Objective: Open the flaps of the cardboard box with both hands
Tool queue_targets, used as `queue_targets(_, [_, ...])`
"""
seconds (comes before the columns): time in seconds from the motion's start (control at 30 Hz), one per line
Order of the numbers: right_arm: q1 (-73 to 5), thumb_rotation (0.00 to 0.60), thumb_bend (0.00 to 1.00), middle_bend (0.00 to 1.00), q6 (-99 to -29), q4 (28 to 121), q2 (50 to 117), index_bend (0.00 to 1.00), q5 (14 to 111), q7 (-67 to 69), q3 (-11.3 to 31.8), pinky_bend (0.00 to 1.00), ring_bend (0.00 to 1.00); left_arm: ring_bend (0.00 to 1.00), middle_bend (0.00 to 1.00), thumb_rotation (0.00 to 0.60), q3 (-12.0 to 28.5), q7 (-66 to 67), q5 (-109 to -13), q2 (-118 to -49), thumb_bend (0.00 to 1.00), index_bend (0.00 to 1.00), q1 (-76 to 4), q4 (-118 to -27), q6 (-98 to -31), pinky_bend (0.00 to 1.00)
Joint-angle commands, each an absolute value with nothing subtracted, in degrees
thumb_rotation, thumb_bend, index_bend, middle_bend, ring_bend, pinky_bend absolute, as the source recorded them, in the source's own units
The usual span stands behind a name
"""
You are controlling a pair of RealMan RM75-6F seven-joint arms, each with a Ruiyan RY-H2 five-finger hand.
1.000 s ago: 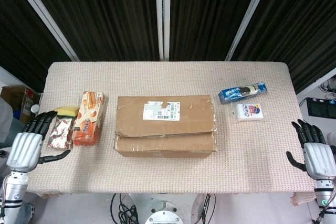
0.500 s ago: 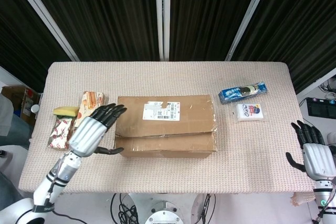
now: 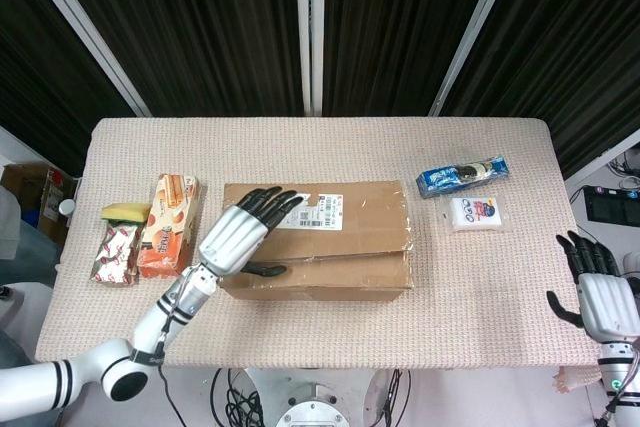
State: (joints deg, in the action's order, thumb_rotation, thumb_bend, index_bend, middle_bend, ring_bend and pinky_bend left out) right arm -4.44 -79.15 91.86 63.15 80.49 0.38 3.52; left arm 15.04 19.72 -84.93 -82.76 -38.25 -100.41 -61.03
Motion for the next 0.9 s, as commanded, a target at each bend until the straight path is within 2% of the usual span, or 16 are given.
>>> queue_targets(0.03, [-4.43, 0.600, 0.24, 0.00, -79.06, 91.95, 62.80, 0.00, 80.21, 0.40, 3.65, 0.00, 0.00, 0.09, 0.10, 0.445, 15.32, 19.46, -84.16, -84.64, 0.01, 0.07, -39.73, -98.46, -60.69, 0.19])
queue_targets(0.23, [-4.66, 0.600, 0.24, 0.00, -78.44, 92.19, 62.70, 0.00, 79.89, 0.44, 3.67, 0.00, 0.00, 0.09, 0.10, 0.458, 15.21, 19.27, -83.83, -86.30, 0.01, 0.07, -40.98, -95.92, -61.60, 0.18])
queue_targets(0.3, [-4.72, 0.600, 0.24, 0.00, -78.27, 92.16, 62.86, 0.00, 79.83, 0.44, 3.63, 0.00, 0.00, 0.09, 0.10, 0.485, 15.10, 19.43, -83.94, -86.51, 0.04, 0.07, -41.22, -95.47, -62.00, 0.18])
queue_targets(0.37, [-4.79, 0.600, 0.24, 0.00, -78.04, 92.09, 63.00, 0.00, 79.68, 0.32, 3.59, 0.00, 0.00, 0.09, 0.10, 0.549, 14.76, 19.98, -84.25, -86.59, 0.11, 0.07, -41.42, -95.08, -62.43, 0.18])
queue_targets(0.47, [-4.89, 0.600, 0.24, 0.00, -77.80, 92.06, 63.06, 0.00, 79.42, 0.20, 3.65, 0.00, 0.00, 0.09, 0.10, 0.600, 14.27, 20.77, -84.59, -86.44, 0.19, 0.07, -41.55, -94.96, -63.03, 0.18])
queue_targets(0.7, [-5.21, 0.600, 0.24, 0.00, -77.52, 92.39, 62.80, 0.00, 79.33, 0.02, 3.84, 0.00, 0.00, 0.09, 0.10, 0.600, 15.38, 21.96, -87.23, -86.04, 0.36, 0.07, -42.11, -95.47, -67.14, 0.18])
queue_targets(0.9, [-5.43, 0.600, 0.24, 0.00, -76.99, 91.94, 63.26, 0.00, 79.22, 0.31, 3.73, 0.00, 0.00, 0.09, 0.10, 0.600, 16.90, 22.98, -86.91, -87.44, 0.37, 0.07, -43.65, -93.22, -68.13, 0.18])
